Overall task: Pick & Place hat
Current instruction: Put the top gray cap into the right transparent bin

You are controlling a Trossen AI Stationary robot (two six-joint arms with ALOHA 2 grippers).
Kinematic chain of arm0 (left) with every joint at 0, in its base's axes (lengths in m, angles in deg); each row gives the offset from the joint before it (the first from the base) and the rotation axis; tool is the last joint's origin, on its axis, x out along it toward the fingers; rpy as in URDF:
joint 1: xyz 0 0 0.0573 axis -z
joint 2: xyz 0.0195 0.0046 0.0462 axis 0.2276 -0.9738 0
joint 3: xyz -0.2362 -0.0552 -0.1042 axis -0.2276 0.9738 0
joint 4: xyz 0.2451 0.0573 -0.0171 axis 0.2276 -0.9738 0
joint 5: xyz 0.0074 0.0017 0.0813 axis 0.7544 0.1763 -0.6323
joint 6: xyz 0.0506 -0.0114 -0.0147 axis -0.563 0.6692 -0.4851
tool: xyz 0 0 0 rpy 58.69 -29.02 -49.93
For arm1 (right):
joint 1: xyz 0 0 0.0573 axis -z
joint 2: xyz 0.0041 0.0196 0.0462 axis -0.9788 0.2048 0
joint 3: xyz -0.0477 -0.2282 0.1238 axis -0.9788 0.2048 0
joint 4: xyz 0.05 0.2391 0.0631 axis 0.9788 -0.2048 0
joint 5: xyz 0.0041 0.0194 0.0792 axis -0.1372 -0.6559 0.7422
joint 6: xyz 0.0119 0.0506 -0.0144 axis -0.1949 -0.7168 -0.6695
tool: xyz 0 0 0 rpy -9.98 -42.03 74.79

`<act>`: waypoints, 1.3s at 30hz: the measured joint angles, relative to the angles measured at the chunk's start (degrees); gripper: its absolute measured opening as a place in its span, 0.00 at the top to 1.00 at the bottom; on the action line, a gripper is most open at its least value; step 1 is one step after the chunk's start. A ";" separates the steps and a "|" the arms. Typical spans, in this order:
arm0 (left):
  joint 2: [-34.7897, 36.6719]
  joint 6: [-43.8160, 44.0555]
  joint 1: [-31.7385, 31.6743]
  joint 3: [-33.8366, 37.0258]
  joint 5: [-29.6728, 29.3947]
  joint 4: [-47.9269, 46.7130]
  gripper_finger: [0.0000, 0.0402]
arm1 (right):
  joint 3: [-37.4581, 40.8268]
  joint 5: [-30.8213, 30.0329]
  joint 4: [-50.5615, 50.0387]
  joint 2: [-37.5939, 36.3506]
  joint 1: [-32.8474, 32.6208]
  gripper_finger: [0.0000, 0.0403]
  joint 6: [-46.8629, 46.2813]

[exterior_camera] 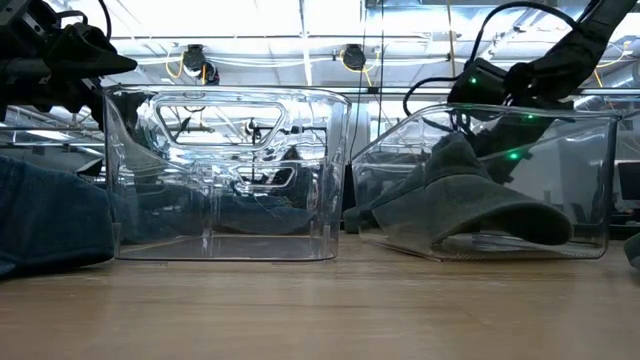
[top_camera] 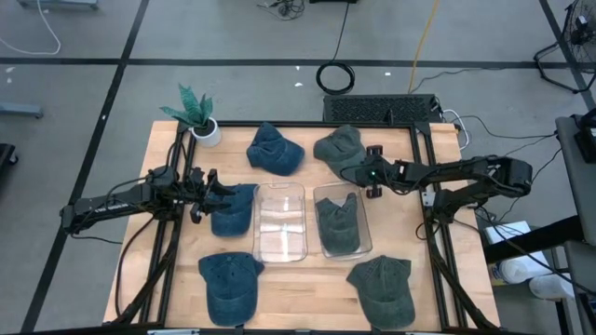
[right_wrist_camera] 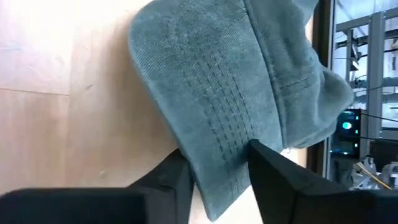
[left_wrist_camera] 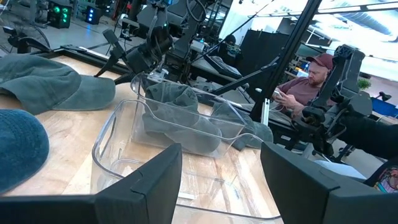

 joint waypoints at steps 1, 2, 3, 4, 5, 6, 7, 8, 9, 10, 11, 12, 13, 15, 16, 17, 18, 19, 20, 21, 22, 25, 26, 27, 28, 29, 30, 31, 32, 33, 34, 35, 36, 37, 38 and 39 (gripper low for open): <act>0.02 0.00 0.00 0.00 0.00 0.00 0.43 | 0.00 -0.11 0.04 0.00 0.00 0.73 0.01; 0.00 0.00 0.00 0.00 0.00 0.00 0.43 | 0.01 -0.21 0.06 0.00 0.00 0.75 0.03; 0.00 0.00 0.01 0.00 0.00 0.00 0.43 | 0.00 -0.30 0.06 0.00 0.00 0.76 0.05; 0.00 0.00 0.00 0.00 0.00 0.00 0.43 | 0.00 -0.36 0.10 0.00 0.00 0.78 0.07; 0.01 0.00 0.00 0.00 0.00 0.00 0.43 | 0.02 -0.38 0.12 0.00 -0.02 0.79 0.07; 0.00 0.00 0.01 0.00 0.00 0.00 0.43 | 0.02 -0.40 0.12 0.00 -0.04 0.80 0.07; 0.00 0.00 0.00 0.00 0.00 0.00 0.43 | 0.02 -0.39 0.13 0.00 -0.04 0.81 -0.05; 0.00 0.00 0.00 0.00 0.00 0.00 0.43 | 0.02 -0.38 0.20 0.00 -0.04 0.82 -0.44; 0.00 0.00 0.01 0.00 0.00 0.00 0.43 | 0.04 -0.38 0.35 0.01 -0.04 0.82 -0.94; 0.00 0.00 0.02 0.00 0.00 0.00 0.43 | 0.04 -0.38 0.40 0.00 -0.04 0.82 -1.14; 0.00 0.00 0.00 0.00 0.00 0.00 0.43 | 0.04 -0.36 0.41 0.01 -0.04 0.82 -1.15; 0.00 0.00 0.00 0.00 0.00 0.00 0.43 | 0.04 -0.39 0.41 0.02 -0.04 0.82 -1.14; 0.00 0.00 0.02 0.00 0.00 0.00 0.43 | 0.04 -0.45 0.41 0.02 -0.04 0.82 -1.16; 0.01 0.00 0.01 0.00 0.00 0.00 0.43 | 0.09 -1.40 0.54 0.04 -0.13 0.82 -1.19; 0.01 0.00 0.01 0.00 0.00 0.00 0.43 | 0.09 -2.24 0.62 0.07 -0.30 0.82 -1.42; 0.01 0.00 0.01 0.00 0.00 0.00 0.43 | 0.09 -3.56 0.80 0.07 -0.54 0.83 -1.50; 0.00 0.00 0.01 0.00 0.00 0.00 0.43 | 0.12 -4.87 1.02 0.07 -0.89 0.83 -1.49; 0.00 0.00 0.01 0.00 0.00 0.00 0.43 | 0.15 -6.22 1.28 0.11 -1.25 0.83 -1.38; 0.00 0.00 0.01 0.00 0.00 0.00 0.43 | 0.25 -7.43 1.42 0.16 -1.64 0.83 -1.29; 0.00 0.00 0.00 0.00 0.00 0.00 0.43 | 0.31 -8.40 1.68 0.20 -2.02 0.84 -1.30; 0.00 0.00 0.00 0.00 0.00 0.00 0.43 | 0.31 -9.25 2.18 0.17 -2.36 0.85 -1.36; 0.00 0.00 0.00 0.00 0.00 0.00 0.43 | 0.28 -11.61 2.90 0.13 -3.43 0.91 -1.76; 0.01 0.00 0.01 0.00 0.00 0.00 0.43 | 0.26 -12.62 3.02 0.13 -3.78 0.93 -2.02; 0.00 0.00 0.01 0.00 0.00 0.00 0.43 | 0.23 -13.84 3.18 0.11 -4.15 0.95 -2.41; 0.00 0.00 0.02 0.00 0.00 0.00 0.43 | 0.18 -15.28 3.38 0.09 -4.52 0.97 -2.91; 0.00 0.00 0.00 0.00 0.00 0.00 0.43 | 0.17 -16.75 3.39 0.00 -4.89 0.98 -3.27; 0.00 0.00 0.02 0.00 0.00 0.00 0.43 | 0.17 -18.00 3.22 -0.26 -5.26 0.99 -3.58; 0.00 0.00 0.01 0.00 0.00 0.00 0.43 | 0.17 -19.20 3.03 -0.57 -5.62 0.99 -3.98; 0.00 0.00 0.02 0.00 0.00 0.00 0.43 | 0.18 -20.31 2.96 -0.98 -5.99 0.99 -4.53; 0.00 0.00 0.01 0.00 0.00 0.00 0.43 | 0.20 -21.22 2.86 -1.59 -6.33 0.99 -5.10; 0.00 0.00 0.00 0.00 0.00 0.00 0.43 | 0.20 -22.14 2.71 -2.42 -6.74 0.99 -5.69; 0.01 0.00 0.01 0.00 0.00 0.00 0.43 | 0.22 -23.13 2.59 -3.35 -7.16 0.99 -6.36; 0.00 0.00 0.01 0.00 0.00 0.00 0.43 | 0.22 -24.00 2.57 -4.29 -7.61 0.99 -7.03; 0.02 0.00 0.01 0.00 0.00 0.00 0.43 | 0.22 -24.69 2.57 -5.30 -8.08 1.00 -7.74; 0.00 0.00 0.02 0.00 0.00 0.00 0.43 | 0.24 -25.44 2.49 -6.38 -8.57 1.00 -8.34; 0.00 0.00 0.00 0.00 0.00 0.00 0.43 | 0.24 -26.21 2.52 -7.58 -9.06 1.00 -8.79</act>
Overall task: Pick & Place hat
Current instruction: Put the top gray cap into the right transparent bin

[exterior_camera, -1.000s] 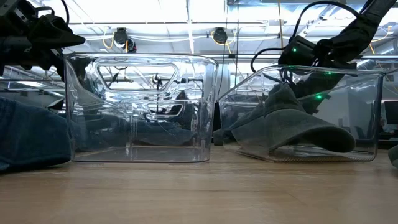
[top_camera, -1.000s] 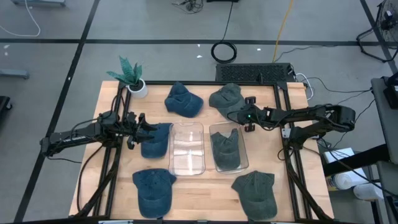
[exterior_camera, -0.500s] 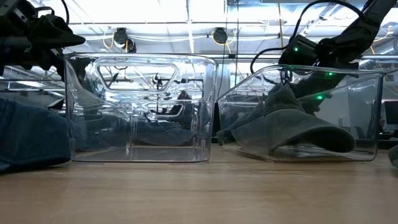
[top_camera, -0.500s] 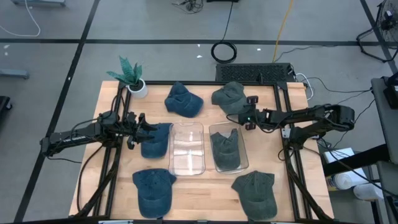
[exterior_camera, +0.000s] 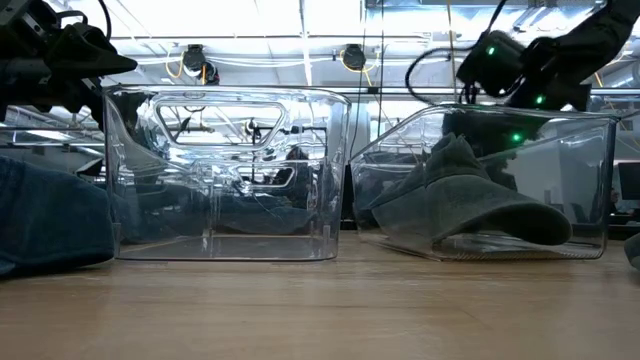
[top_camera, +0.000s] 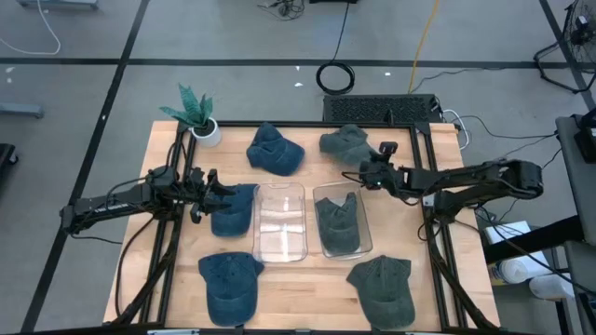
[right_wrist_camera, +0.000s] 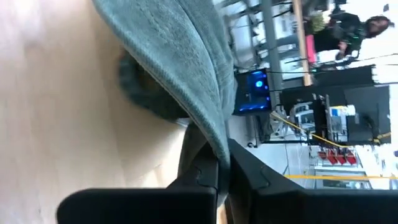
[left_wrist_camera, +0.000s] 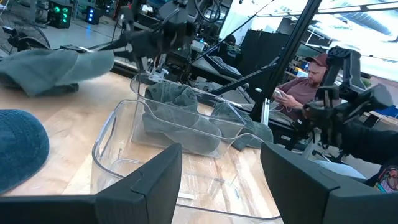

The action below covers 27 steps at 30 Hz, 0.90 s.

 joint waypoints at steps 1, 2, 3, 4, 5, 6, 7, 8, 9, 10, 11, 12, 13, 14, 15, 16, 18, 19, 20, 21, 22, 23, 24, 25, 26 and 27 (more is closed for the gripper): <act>0.00 0.00 0.02 0.00 0.00 0.00 0.43 | 0.00 -1.02 0.18 -1.14 -0.45 1.00 -0.29; 0.00 0.00 0.00 0.00 0.00 0.00 0.43 | 0.00 -2.07 0.25 -2.29 -0.89 1.00 -0.52; 0.00 0.00 0.00 0.00 0.00 0.00 0.43 | 0.00 -3.16 0.23 -3.49 -1.33 1.00 -0.54; 0.00 0.00 0.00 0.00 0.00 0.00 0.43 | 0.00 -4.47 0.23 -4.64 -1.86 1.00 -0.54; 0.00 0.00 0.00 0.00 0.00 0.00 0.43 | 0.00 -5.82 0.30 -5.82 -2.33 1.00 -0.54; 0.00 0.01 0.02 0.00 0.00 0.00 0.43 | 0.00 -7.01 0.40 -7.04 -2.85 1.00 -0.54; 0.00 0.00 0.00 0.00 0.00 0.00 0.43 | 0.00 -8.05 0.45 -8.37 -3.39 1.00 -0.54; 0.01 0.00 0.01 0.00 0.00 0.00 0.43 | 0.00 -9.03 0.53 -9.63 -3.97 1.00 -0.53; 0.02 0.00 0.00 0.00 0.02 0.00 0.43 | 0.00 -9.97 0.71 -10.86 -4.54 1.00 -0.53; 0.00 0.00 0.02 0.00 0.00 0.00 0.43 | 0.00 -10.53 0.86 -12.21 -5.15 1.00 -0.49; 0.00 0.00 0.00 0.00 0.00 0.00 0.43 | 0.00 -11.27 0.90 -13.56 -5.72 1.00 -0.47; 0.00 0.00 0.02 0.00 0.00 0.00 0.43 | 0.00 -11.34 1.08 -14.88 -6.28 1.00 -0.50; 0.00 0.00 0.00 0.00 0.00 0.00 0.43 | 0.00 -11.33 1.27 -16.22 -6.85 1.00 -0.57; 0.00 0.00 0.01 0.00 0.00 0.00 0.43 | 0.00 -11.35 1.60 -17.52 -7.43 1.00 -0.74; 0.00 0.00 0.00 0.00 0.00 0.00 0.43 | 0.00 -11.39 2.17 -18.68 -8.07 1.00 -0.87; 0.00 0.00 0.01 0.00 0.00 0.00 0.43 | 0.00 -11.38 2.75 -19.82 -8.79 1.00 -0.89; 0.00 0.00 0.02 0.00 0.00 0.00 0.43 | 0.00 -11.40 4.28 -21.89 -10.45 1.00 -0.70; 0.00 0.00 0.00 0.00 0.00 0.00 0.43 | -0.02 -11.44 5.14 -22.83 -11.42 1.00 -0.67; 0.00 0.00 0.00 0.00 0.00 0.00 0.43 | -0.02 -11.48 5.99 -23.69 -12.53 1.00 -0.65; 0.00 0.00 0.02 0.00 0.00 0.00 0.43 | -0.02 -11.46 7.16 -24.48 -13.58 1.00 -0.65; 0.00 0.00 0.02 0.00 0.00 0.00 0.43 | -0.04 -11.44 8.33 -25.20 -14.70 1.00 -0.63; 0.00 0.00 0.01 0.00 0.00 0.00 0.43 | -0.04 -11.45 9.45 -25.90 -15.89 1.00 -0.57; 0.00 0.00 0.00 0.00 0.00 0.00 0.43 | -0.04 -11.47 10.68 -26.51 -17.12 1.00 -0.52; 0.00 0.00 0.01 0.00 0.00 0.00 0.43 | -0.04 -11.46 12.04 -27.00 -18.33 1.00 -0.42; 0.00 0.00 0.02 0.00 0.00 0.00 0.43 | -0.05 -11.42 13.33 -27.43 -19.63 1.00 -0.08; 0.00 0.01 0.00 0.00 0.00 0.00 0.43 | -0.05 -11.38 14.70 -27.76 -21.00 1.00 0.41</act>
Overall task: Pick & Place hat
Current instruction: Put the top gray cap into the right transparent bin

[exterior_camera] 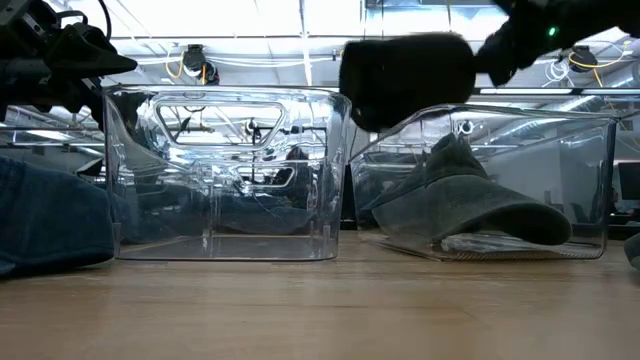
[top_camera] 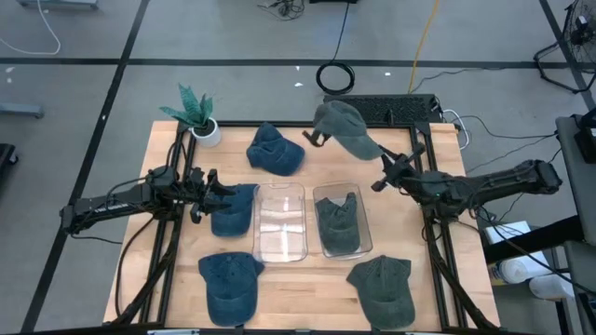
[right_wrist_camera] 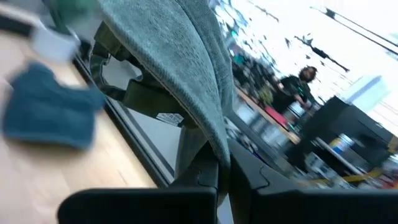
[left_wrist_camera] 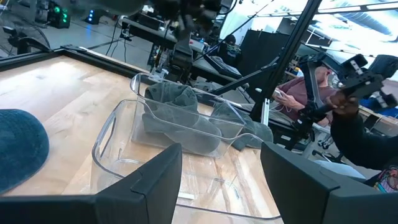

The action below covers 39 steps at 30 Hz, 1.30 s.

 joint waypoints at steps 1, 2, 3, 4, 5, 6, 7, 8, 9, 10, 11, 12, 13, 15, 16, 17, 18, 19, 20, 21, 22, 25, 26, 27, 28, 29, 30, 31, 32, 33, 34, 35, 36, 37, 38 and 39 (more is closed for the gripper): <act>0.00 -0.01 0.00 0.00 0.00 0.00 0.43 | -0.01 0.00 1.60 -0.18 -1.47 1.00 0.77; 0.00 -0.01 0.02 0.00 0.00 0.00 0.43 | -0.02 -0.01 3.34 -0.19 -2.98 1.00 1.74; 0.01 -0.01 0.01 0.00 0.00 0.00 0.43 | -0.02 -0.01 5.03 -0.17 -4.51 1.00 2.46; 0.00 -0.01 0.01 0.00 0.00 0.00 0.43 | -0.26 0.01 6.26 -0.13 -6.08 1.00 2.84; 0.01 -0.01 0.01 0.00 0.00 0.00 0.43 | -0.85 0.02 6.72 0.00 -7.60 1.00 2.84; 0.00 -0.01 0.02 0.00 0.00 0.00 0.43 | -1.77 0.02 6.87 0.26 -9.11 1.00 2.57; 0.00 -0.01 0.02 0.00 0.00 0.00 0.43 | -2.74 -0.04 6.95 0.58 -10.51 1.00 2.02; 0.00 -0.01 0.00 0.00 0.00 0.00 0.43 | -3.71 -0.08 6.95 1.01 -11.94 1.00 1.43; 0.00 -0.01 0.00 0.00 0.00 0.00 0.43 | -4.92 -0.10 6.92 1.62 -13.42 1.00 0.96; 0.00 -0.01 0.02 0.00 0.00 0.00 0.43 | -6.19 -0.11 6.85 2.31 -14.88 1.00 0.79; 0.00 -0.01 0.00 0.00 0.00 0.00 0.43 | -7.58 -0.08 6.26 3.05 -16.37 1.00 0.78; 0.00 -0.01 0.02 0.00 0.00 0.00 0.43 | -9.20 0.02 5.27 3.92 -17.77 1.00 0.72; 0.01 -0.01 0.00 0.00 0.00 0.00 0.43 | -10.90 0.08 4.34 4.94 -19.19 1.00 0.67; 0.00 -0.01 0.02 0.00 0.00 0.00 0.43 | -14.50 0.13 2.55 7.29 -21.89 1.00 0.62; 0.00 -0.01 0.02 0.00 0.00 0.00 0.43 | -16.50 0.11 1.42 8.57 -23.13 1.00 0.61; 0.00 0.00 0.00 0.00 0.00 0.00 0.43 | -18.78 -0.05 0.18 9.96 -24.27 1.00 0.58; 0.01 -0.01 0.02 0.00 0.00 0.00 0.43 | -21.31 -0.48 -1.50 11.48 -25.31 1.00 0.31; 0.00 0.00 0.01 0.00 0.00 0.00 0.43 | -23.99 -1.87 -3.62 13.11 -26.25 1.00 -0.10; 0.00 -0.01 0.00 0.00 0.01 0.00 0.43 | -26.92 -3.58 -6.14 14.85 -27.01 1.00 -0.64; 0.01 -0.01 0.01 0.00 0.00 0.00 0.43 | -29.89 -5.61 -8.95 16.64 -27.57 1.00 -0.94; 0.00 -0.01 0.02 0.00 0.00 0.00 0.43 | -32.65 -7.70 -11.75 18.35 -27.94 1.00 -0.97; 0.00 -0.01 0.01 0.00 0.00 0.00 0.43 | -40.23 -13.49 -18.88 23.72 -28.12 1.00 -0.93; 0.00 0.00 0.02 0.00 0.00 0.00 0.43 | -42.23 -14.49 -20.49 25.33 -28.10 1.00 -0.94; 0.01 0.00 0.02 0.00 0.00 0.00 0.43 | -43.98 -15.11 -22.04 26.68 -27.99 1.00 -0.93; 0.00 -0.01 0.00 0.00 0.00 0.00 0.43 | -45.35 -15.20 -23.26 27.87 -27.76 1.00 -0.93; 0.01 -0.01 0.01 0.00 0.00 0.00 0.43 | -46.54 -14.97 -24.47 29.03 -27.32 1.00 -0.94; 0.02 0.01 0.00 0.00 0.00 0.00 0.43 | -47.35 -14.23 -25.20 29.98 -26.92 1.00 -0.96; 0.00 -0.01 0.00 0.00 0.00 0.00 0.43 | -47.79 -12.37 -25.96 30.61 -26.51 1.00 -1.25; 0.02 -0.01 0.01 0.00 0.00 0.00 0.43 | -47.93 -9.50 -26.50 30.97 -26.16 1.00 -2.31; 0.00 0.00 0.01 0.00 0.00 0.00 0.43 | -48.07 -5.53 -27.73 31.09 -25.68 1.00 -4.11; 0.00 -0.01 0.00 0.00 0.00 0.00 0.43 | -48.26 -0.43 -29.39 31.06 -24.95 1.00 -6.67; 0.00 -0.01 0.02 0.00 0.00 0.02 0.43 | -48.62 5.39 -31.71 30.89 -23.93 1.00 -9.79; 0.00 -0.01 0.00 0.00 0.00 0.01 0.43 | -48.87 12.40 -34.00 30.58 -22.67 1.00 -13.97; 0.00 -0.01 0.01 0.00 0.00 0.00 0.43 | -49.01 18.85 -36.04 30.28 -21.29 1.00 -17.69; 0.00 -0.01 0.00 0.00 0.00 0.00 0.43 | -49.02 25.44 -37.67 30.03 -19.73 1.00 -21.12; 0.01 -0.01 0.01 0.00 0.01 0.02 0.43 | -49.02 31.49 -38.93 29.95 -18.25 1.00 -24.16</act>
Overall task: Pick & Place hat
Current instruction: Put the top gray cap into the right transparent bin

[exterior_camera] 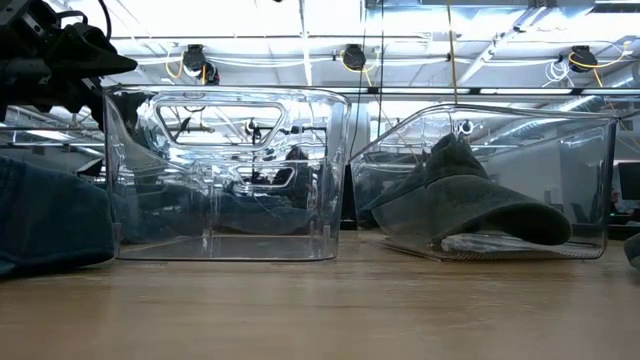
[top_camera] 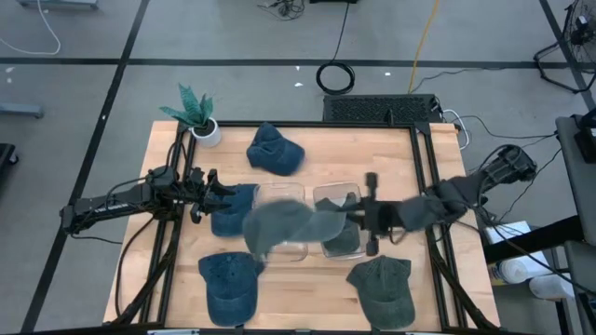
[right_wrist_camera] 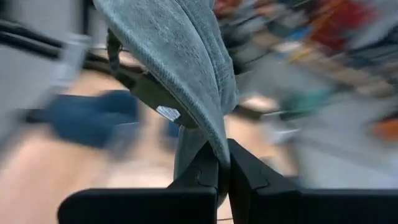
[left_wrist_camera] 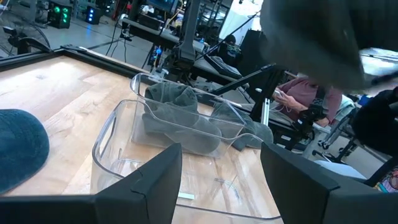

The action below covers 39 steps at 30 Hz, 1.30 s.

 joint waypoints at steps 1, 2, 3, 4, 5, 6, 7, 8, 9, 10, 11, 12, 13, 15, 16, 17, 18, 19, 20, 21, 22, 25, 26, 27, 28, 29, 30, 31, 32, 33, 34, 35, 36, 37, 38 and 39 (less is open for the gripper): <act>0.00 0.00 -0.01 0.00 -0.01 -0.02 0.43 | 0.00 4.86 -0.86 0.01 1.46 1.00 -2.54; -0.01 -0.01 0.00 0.00 -0.01 -0.02 0.43 | -0.07 8.77 -1.92 0.05 2.72 1.00 -5.03; -0.01 -0.01 0.01 0.00 -0.01 -0.01 0.43 | -0.79 11.15 -4.46 0.14 3.64 1.00 -7.39; -0.01 -0.01 0.00 0.00 -0.01 -0.02 0.43 | -2.06 12.05 -8.03 0.16 4.29 1.00 -9.69; 0.01 0.01 -0.01 0.00 -0.01 -0.02 0.43 | -3.93 12.16 -12.58 0.17 4.66 1.00 -11.94; 0.00 -0.01 0.02 0.00 -0.01 -0.02 0.43 | -5.91 12.06 -17.07 0.22 5.01 1.00 -14.29; 0.01 -0.01 0.01 0.00 -0.01 0.00 0.43 | -8.11 11.93 -21.49 0.38 5.48 1.00 -16.57; -0.01 0.00 0.00 0.00 -0.01 -0.02 0.43 | -10.25 11.93 -25.41 0.65 6.02 1.00 -18.63; -0.01 -0.01 -0.01 0.00 -0.01 -0.02 0.43 | -12.41 11.90 -28.98 1.02 6.32 1.00 -20.76; -0.01 -0.01 0.01 0.00 -0.01 -0.02 0.43 | -14.54 11.89 -32.37 1.41 6.41 1.00 -23.07; -0.01 0.00 -0.01 0.00 -0.01 -0.02 0.43 | -16.61 11.90 -35.74 1.79 6.44 1.00 -25.23; 0.00 -0.01 0.01 0.00 -0.01 -0.02 0.43 | -18.89 12.02 -39.43 2.29 6.44 1.00 -26.95; -0.01 0.01 0.00 0.00 -0.01 0.00 0.43 | -21.17 12.11 -42.86 2.77 6.43 1.00 -28.37; 0.00 0.00 0.00 0.00 -0.01 -0.02 0.43 | -25.50 12.10 -49.65 3.68 6.35 1.00 -30.98; 0.01 -0.01 0.01 0.00 -0.01 -0.02 0.43 | -27.21 12.17 -52.95 4.16 6.35 1.00 -32.46; -0.01 0.01 0.00 0.00 -0.01 -0.02 0.43 | -28.99 12.14 -56.35 4.68 6.37 1.00 -34.04; 0.00 -0.01 0.00 0.00 0.00 -0.02 0.43 | -30.53 12.13 -59.05 5.15 6.37 1.00 -35.40; 0.01 0.00 0.01 0.00 -0.01 -0.02 0.43 | -31.84 12.07 -61.31 5.60 6.41 1.00 -36.50; 0.01 -0.01 0.02 0.00 -0.01 -0.02 0.43 | -32.79 11.88 -63.07 5.93 6.41 1.00 -37.13; 0.00 -0.01 0.00 0.00 -0.01 -0.02 0.43 | -33.37 11.66 -64.49 6.05 6.41 1.00 -37.57; 0.00 -0.01 0.01 0.00 -0.01 -0.02 0.43 | -33.51 11.19 -65.43 6.05 6.41 1.00 -37.86; 0.01 -0.01 0.00 0.00 -0.01 -0.02 0.43 | -32.96 9.30 -66.88 6.21 6.37 1.00 -37.85; 0.00 -0.01 -0.01 0.00 -0.01 -0.02 0.43 | -32.54 9.19 -67.07 6.46 6.41 1.00 -37.04; 0.01 -0.01 0.02 0.00 -0.01 -0.02 0.43 | -32.10 9.19 -67.20 6.83 6.41 1.00 -36.00; 0.01 -0.01 0.02 0.00 -0.01 -0.02 0.43 | -31.67 9.30 -67.16 7.24 6.41 1.00 -34.91; 0.01 -0.01 -0.01 0.00 -0.01 -0.02 0.43 | -31.27 9.64 -67.12 7.73 6.41 1.00 -34.18; 0.01 -0.01 0.01 0.00 -0.01 -0.02 0.43 | -30.96 10.49 -67.13 8.30 6.43 1.00 -33.59; -0.01 -0.01 0.01 0.00 -0.01 -0.02 0.43 | -30.69 11.04 -67.12 8.79 6.63 1.00 -32.96; 0.01 -0.01 0.01 0.00 -0.01 -0.02 0.43 | -30.42 11.22 -67.07 9.37 6.79 1.00 -32.18; 0.00 -0.01 0.01 0.00 -0.01 -0.02 0.43 | -30.21 11.27 -67.06 10.03 6.97 1.00 -31.62; 0.01 0.00 0.02 0.00 -0.01 -0.02 0.43 | -29.97 11.25 -67.06 10.60 7.18 1.00 -31.08; 0.01 -0.01 -0.01 0.00 -0.01 -0.02 0.43 | -29.77 11.16 -67.06 11.26 7.42 1.00 -30.45; 0.01 0.00 0.01 0.00 -0.01 -0.02 0.43 | -29.58 11.15 -67.08 11.97 7.58 1.00 -29.93; 0.00 -0.01 -0.01 0.00 -0.01 -0.02 0.43 | -29.42 10.86 -67.05 12.67 7.77 1.00 -29.19; 0.01 0.00 0.00 0.00 -0.01 -0.02 0.43 | -29.22 10.67 -67.03 13.32 7.90 1.00 -28.29; 0.01 -0.01 -0.01 0.00 -0.01 -0.02 0.43 | -29.09 10.61 -67.02 13.93 7.92 1.00 -27.26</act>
